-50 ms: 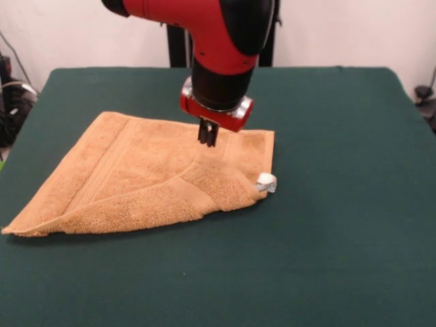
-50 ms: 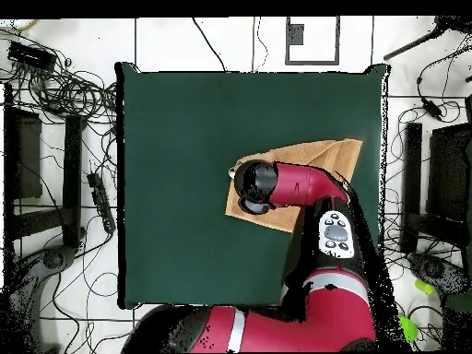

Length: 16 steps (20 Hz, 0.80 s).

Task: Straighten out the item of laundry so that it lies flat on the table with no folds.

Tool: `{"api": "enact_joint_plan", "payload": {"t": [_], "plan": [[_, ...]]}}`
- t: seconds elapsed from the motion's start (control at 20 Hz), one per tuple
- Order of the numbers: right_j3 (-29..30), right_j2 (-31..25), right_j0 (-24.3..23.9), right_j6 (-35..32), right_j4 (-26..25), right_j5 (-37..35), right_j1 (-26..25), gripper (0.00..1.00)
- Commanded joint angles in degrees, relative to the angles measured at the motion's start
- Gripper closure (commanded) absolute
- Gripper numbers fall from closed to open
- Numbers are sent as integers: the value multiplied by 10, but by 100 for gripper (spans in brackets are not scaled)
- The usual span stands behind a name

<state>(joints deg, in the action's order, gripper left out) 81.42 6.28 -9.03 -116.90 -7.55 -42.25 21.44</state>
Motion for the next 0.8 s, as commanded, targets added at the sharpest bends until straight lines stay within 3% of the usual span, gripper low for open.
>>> {"api": "enact_joint_plan", "payload": {"t": [0.05,0.4,0.8], "plan": [[37,-20,22,-130,41,-1,-24,100],[18,-11,30,-140,55,16,-52,100],[9,-40,15,-122,70,93,-68,100]]}}
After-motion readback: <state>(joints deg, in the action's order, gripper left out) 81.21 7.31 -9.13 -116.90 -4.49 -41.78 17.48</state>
